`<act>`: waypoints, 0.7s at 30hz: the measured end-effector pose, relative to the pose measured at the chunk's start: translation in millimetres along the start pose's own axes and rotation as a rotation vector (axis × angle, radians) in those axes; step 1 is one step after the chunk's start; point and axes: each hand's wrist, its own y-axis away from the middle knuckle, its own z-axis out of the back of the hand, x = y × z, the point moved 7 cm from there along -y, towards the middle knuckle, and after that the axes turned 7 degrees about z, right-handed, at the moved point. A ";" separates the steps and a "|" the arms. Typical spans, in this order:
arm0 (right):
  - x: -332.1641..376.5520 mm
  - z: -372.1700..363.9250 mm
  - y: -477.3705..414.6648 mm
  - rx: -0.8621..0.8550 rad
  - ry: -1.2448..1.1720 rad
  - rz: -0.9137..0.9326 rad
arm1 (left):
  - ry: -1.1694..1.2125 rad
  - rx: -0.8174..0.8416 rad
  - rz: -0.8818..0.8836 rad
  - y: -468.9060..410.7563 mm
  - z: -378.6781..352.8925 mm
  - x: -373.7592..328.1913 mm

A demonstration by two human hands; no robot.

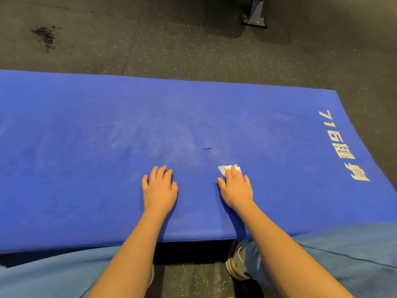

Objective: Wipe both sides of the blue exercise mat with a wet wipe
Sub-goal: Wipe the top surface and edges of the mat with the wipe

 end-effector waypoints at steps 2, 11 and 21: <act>6.6 -1.5 6.4 -0.016 -0.069 -0.002 | -0.045 0.046 0.012 -10.0 -8.1 4.8; -4.1 2.4 -36.2 0.008 0.022 0.038 | -0.090 0.024 0.024 -11.9 -27.7 7.1; 21.5 -4.6 -50.9 0.029 0.049 0.171 | -0.089 0.037 0.033 -13.6 -28.7 8.5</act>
